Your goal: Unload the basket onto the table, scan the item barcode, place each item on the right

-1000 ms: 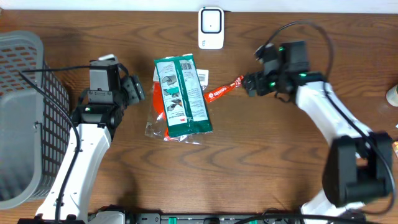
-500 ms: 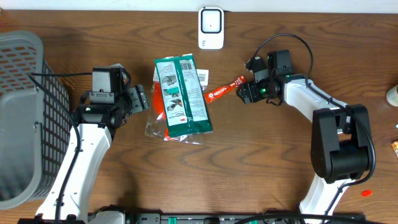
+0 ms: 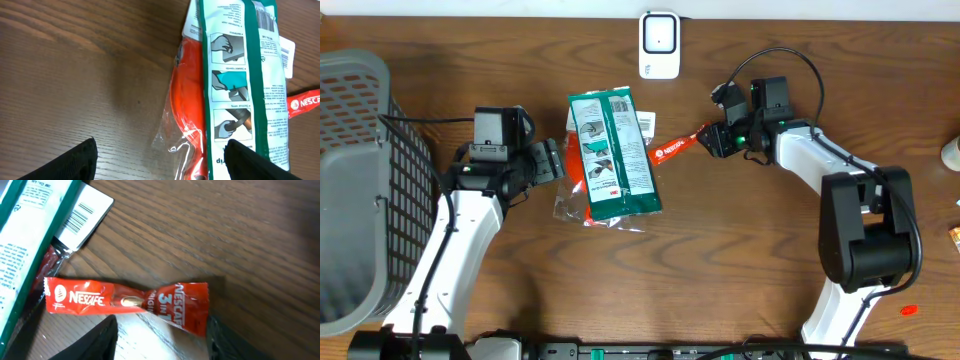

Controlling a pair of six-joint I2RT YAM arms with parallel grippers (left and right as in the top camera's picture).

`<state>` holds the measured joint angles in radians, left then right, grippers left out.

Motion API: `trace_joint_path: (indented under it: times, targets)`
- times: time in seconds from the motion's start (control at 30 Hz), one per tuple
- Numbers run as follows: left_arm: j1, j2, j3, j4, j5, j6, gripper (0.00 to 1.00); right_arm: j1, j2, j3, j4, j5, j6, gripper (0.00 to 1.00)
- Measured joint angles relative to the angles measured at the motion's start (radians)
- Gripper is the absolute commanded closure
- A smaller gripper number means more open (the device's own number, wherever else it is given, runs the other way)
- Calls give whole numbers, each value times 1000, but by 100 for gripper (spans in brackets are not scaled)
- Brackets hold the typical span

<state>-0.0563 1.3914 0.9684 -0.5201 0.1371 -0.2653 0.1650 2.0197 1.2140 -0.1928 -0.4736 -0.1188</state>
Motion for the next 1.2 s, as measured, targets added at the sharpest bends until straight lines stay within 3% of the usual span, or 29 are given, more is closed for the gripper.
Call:
trace_joint_path:
  times: [0.87,1.2]
  targets:
    - [-33,0,0,-23,14,0,19,-3,97,2,219,-90,72,39]
    - [-33,0,0,-18,14,0,19,32,101,2,286,-45,278,42]
